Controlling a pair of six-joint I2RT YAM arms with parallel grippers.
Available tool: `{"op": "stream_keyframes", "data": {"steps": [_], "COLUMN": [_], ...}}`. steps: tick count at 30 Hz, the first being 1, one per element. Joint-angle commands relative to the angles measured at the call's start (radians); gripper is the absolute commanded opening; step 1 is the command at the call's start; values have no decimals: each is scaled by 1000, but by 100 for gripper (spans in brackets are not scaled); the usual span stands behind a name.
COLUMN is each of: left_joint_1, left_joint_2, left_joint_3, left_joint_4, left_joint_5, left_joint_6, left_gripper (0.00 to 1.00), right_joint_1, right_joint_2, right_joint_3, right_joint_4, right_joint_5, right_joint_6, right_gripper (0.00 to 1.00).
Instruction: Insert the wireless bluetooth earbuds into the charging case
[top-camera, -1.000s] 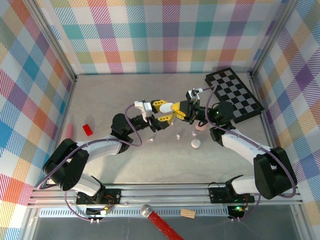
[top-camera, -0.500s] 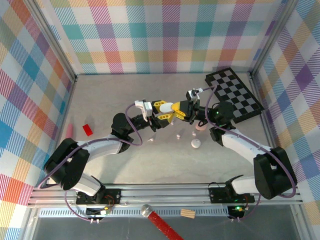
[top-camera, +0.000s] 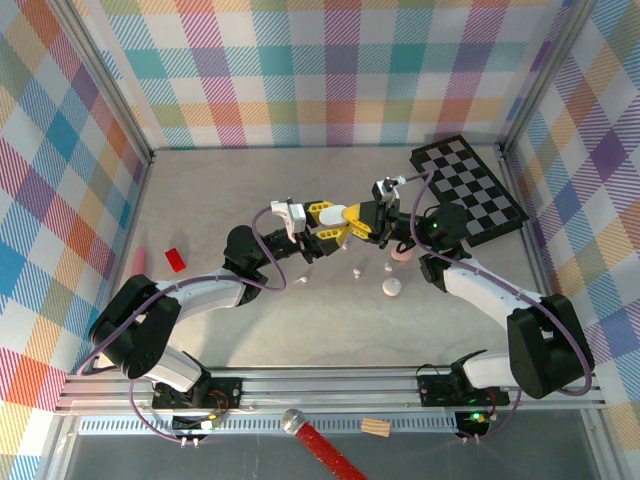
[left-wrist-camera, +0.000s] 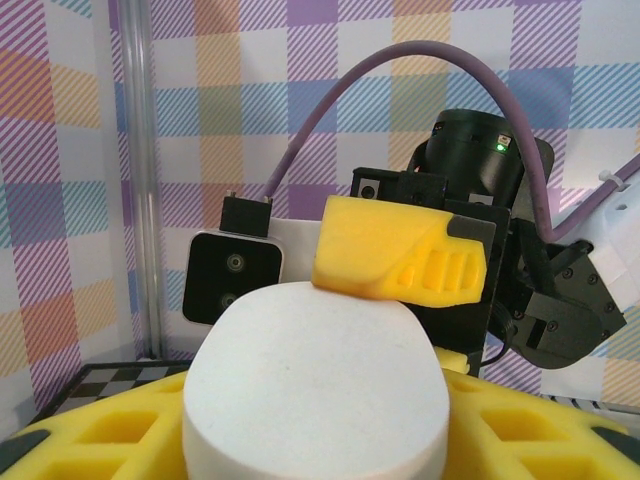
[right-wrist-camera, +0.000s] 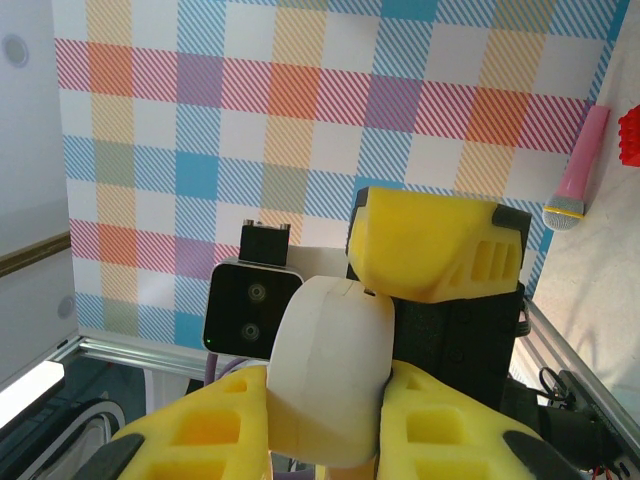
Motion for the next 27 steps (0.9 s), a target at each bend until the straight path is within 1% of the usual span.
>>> {"op": "stream_keyframes", "data": {"steps": [1,3,6,7,9,11,14,17,19,22,24,27], "left_joint_1": [6,6,6,6,5,5,6,6,6,7,11,19], "left_joint_2": [-6,-7,-7,-6,-6,-7,-9,-15,-22,-40,-58,-88], "left_joint_3": [22,22,23,23,25,25,23,14,6,-4,-6,-12], "left_joint_4": [57,58,58,58,58,55,52,42,31,-19,-78,-164], "left_joint_5": [13,15,17,19,21,22,24,19,14,21,38,72], "left_joint_6": [-7,-9,-10,-10,-13,-13,-15,-22,-18,5,28,60], "left_gripper": [47,43,42,40,38,37,37,37,37,38,38,38], "right_joint_1": [-5,-5,-5,-5,-5,-5,-6,-14,-21,-38,-50,-50], "right_joint_2": [-21,-21,-21,-22,-25,-31,-52,-79,-109,-169,-215,-281], "right_joint_3": [-12,-12,-11,-11,-11,-11,-13,-22,-25,-11,7,52], "right_joint_4": [49,48,48,48,43,27,-17,-87,-171,-396,-614,-880], "right_joint_5": [11,10,11,11,13,15,22,37,45,55,85,147], "right_joint_6": [-18,-16,-14,-14,-17,-28,-66,-120,-184,-363,-536,-818], "right_gripper": [4,4,4,5,7,13,25,41,51,61,67,72]}}
